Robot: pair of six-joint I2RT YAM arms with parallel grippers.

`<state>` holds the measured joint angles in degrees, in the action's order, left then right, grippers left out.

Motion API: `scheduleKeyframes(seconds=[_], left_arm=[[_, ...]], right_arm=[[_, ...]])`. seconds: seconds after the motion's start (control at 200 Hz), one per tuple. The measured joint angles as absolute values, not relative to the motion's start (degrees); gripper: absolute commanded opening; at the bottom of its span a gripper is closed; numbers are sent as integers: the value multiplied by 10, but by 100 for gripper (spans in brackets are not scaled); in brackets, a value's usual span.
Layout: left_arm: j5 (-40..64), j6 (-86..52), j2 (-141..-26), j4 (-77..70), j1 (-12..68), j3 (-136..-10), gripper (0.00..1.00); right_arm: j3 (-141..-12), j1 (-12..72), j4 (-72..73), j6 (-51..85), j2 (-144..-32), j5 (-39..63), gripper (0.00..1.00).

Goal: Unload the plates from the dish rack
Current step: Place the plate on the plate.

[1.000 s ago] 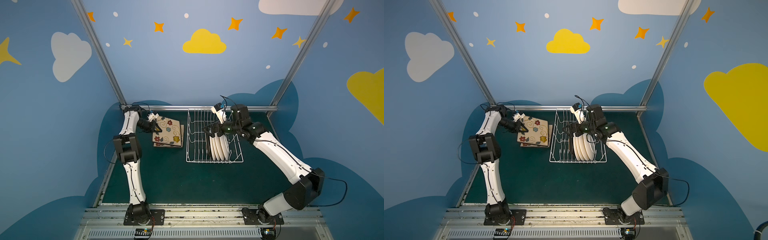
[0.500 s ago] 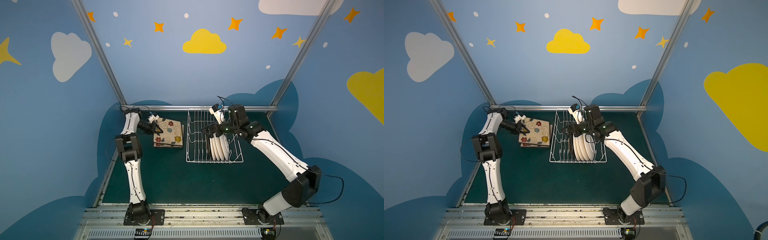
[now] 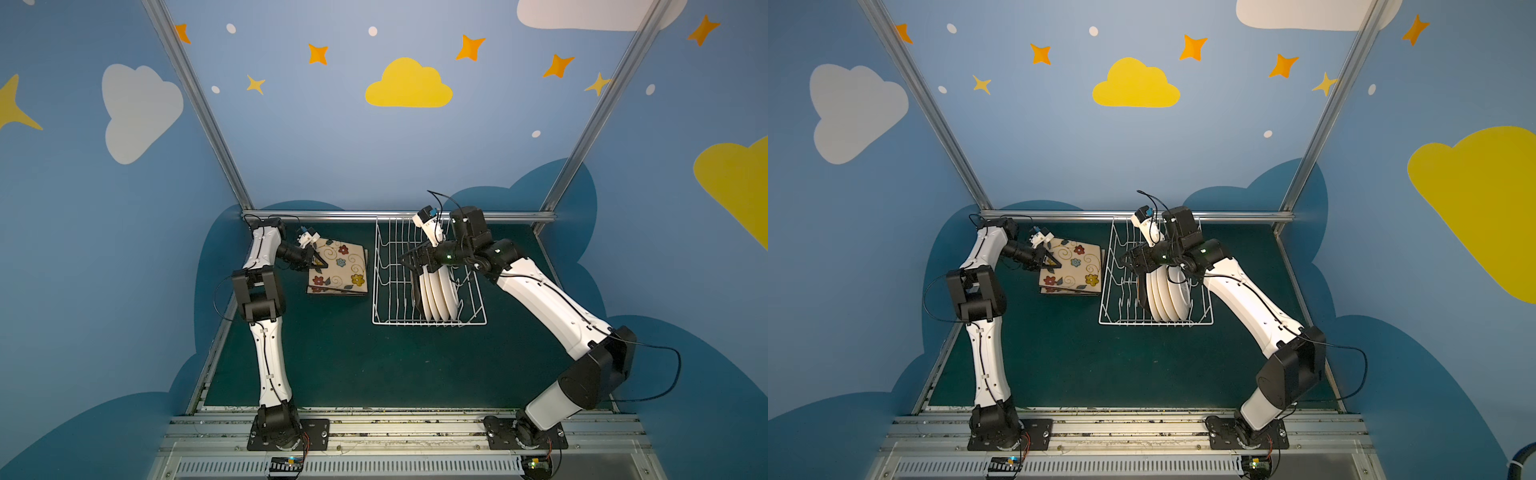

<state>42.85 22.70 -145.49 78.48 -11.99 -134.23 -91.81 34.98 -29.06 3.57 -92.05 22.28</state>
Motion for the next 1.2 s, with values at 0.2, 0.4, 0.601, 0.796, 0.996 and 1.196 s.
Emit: scheduleKeyframes(seconds=[0.2, 0.4, 0.601, 0.796, 0.996, 1.196], left_arm=[[429, 219, -1459, 786, -120, -1343, 13], [424, 199, -1463, 777, -123, -1354, 20], [417, 178, -1474, 760, -130, -1381, 27], [410, 176, -1500, 745, -138, -1400, 33], [383, 185, -1510, 745, -140, -1400, 45], [377, 188, -1510, 744, -139, -1400, 48]], right_arm=[[-919, 350, -291, 36, -923, 220, 89], [-921, 354, -295, 36, -930, 219, 89], [-933, 355, -296, 36, -932, 219, 89], [-939, 355, -297, 36, -933, 219, 89], [-939, 355, -301, 36, -934, 219, 89], [-939, 357, -304, 36, -940, 219, 89]])
